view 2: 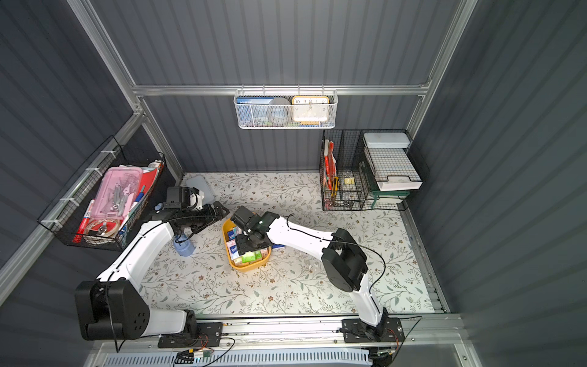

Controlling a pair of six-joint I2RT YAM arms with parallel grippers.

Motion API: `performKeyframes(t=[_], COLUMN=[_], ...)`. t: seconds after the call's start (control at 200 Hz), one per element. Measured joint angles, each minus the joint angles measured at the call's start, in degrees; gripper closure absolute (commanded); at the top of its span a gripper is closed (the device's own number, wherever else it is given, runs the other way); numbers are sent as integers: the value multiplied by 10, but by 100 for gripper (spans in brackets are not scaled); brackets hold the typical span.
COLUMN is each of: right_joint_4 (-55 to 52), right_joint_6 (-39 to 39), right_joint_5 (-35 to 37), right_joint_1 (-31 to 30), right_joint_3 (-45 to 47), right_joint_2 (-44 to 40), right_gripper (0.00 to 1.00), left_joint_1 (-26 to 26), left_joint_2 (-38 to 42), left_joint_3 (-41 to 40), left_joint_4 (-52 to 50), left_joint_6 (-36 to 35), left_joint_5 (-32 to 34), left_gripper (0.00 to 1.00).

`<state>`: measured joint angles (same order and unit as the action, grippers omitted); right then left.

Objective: Put the pocket tissues into the storage box
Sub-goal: Place the pocket tissues in the storage box, then pick up the pocket tissues from the center of the board.

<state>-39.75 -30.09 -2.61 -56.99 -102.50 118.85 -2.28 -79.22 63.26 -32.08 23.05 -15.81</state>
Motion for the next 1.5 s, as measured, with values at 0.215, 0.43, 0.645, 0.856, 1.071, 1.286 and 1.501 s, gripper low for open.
performKeyframes(t=[0.215,0.43,0.645,0.856,1.071,1.286,1.501], right_joint_4=[-16,-21,-21,-22,-16,-2,19], right_joint_6=[15,10,-10,-21,-13,6,21], right_joint_5=[29,49,77,84,85,79,49], right_joint_1=[0,3,40,87,117,115,115], right_joint_3=[-11,27,103,151,165,147,136], right_joint_2=[-9,-47,-110,-113,-86,-23,-8], right_gripper=[37,34,32,32,30,26,23], left_joint_1=[0,0,0,0,0,0,0], left_joint_2=[1,1,1,1,1,1,1], left_joint_3=[0,3,6,6,7,8,9], left_joint_4=[-2,-4,-4,-4,-6,-8,-14], left_joint_6=[0,0,-1,-1,-2,-2,-2], left_joint_5=[0,0,0,0,0,0,7], left_gripper=[1,1,1,1,1,1,1])
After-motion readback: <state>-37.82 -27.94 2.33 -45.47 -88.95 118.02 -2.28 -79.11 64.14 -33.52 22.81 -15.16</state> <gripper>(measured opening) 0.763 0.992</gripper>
